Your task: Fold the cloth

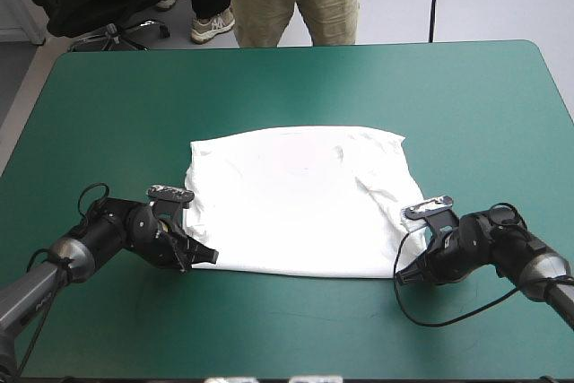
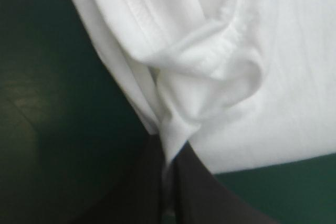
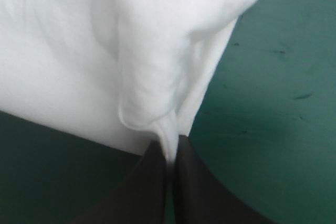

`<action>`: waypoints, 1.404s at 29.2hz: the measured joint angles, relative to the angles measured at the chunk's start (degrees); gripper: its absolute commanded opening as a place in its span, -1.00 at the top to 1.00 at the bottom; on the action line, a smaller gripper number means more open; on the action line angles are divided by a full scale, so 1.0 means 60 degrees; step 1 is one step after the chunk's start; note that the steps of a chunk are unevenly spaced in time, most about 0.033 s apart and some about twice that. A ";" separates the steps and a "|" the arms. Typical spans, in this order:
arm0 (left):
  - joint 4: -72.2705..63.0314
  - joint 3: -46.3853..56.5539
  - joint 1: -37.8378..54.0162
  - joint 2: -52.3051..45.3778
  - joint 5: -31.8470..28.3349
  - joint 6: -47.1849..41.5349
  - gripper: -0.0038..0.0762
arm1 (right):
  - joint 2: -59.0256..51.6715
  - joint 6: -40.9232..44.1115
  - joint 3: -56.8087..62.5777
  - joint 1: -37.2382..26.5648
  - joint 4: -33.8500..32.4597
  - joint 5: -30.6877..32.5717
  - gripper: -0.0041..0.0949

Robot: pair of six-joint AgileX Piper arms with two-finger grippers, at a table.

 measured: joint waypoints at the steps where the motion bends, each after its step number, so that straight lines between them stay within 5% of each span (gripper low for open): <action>1: 0.0000 0.0000 0.0000 0.0000 0.0000 0.0000 0.95 | 0.0000 -0.0018 0.0000 0.0000 0.0000 0.0030 0.95; 23: 0.0911 -0.0247 0.0000 -0.1998 0.1113 -0.0014 0.95 | -0.2580 0.0165 -0.1590 0.0000 -0.0058 0.1800 0.95; 32: 0.1223 -0.1983 0.0000 -0.1479 -0.0505 -0.0857 0.95 | -0.0924 -0.0094 -0.3783 0.0000 -0.0478 0.1412 0.95; 41: 0.0992 -0.3691 0.1075 0.1120 -0.1142 -0.1057 0.95 | 0.1887 -0.0897 -0.5942 -0.0586 -0.0328 0.0468 0.95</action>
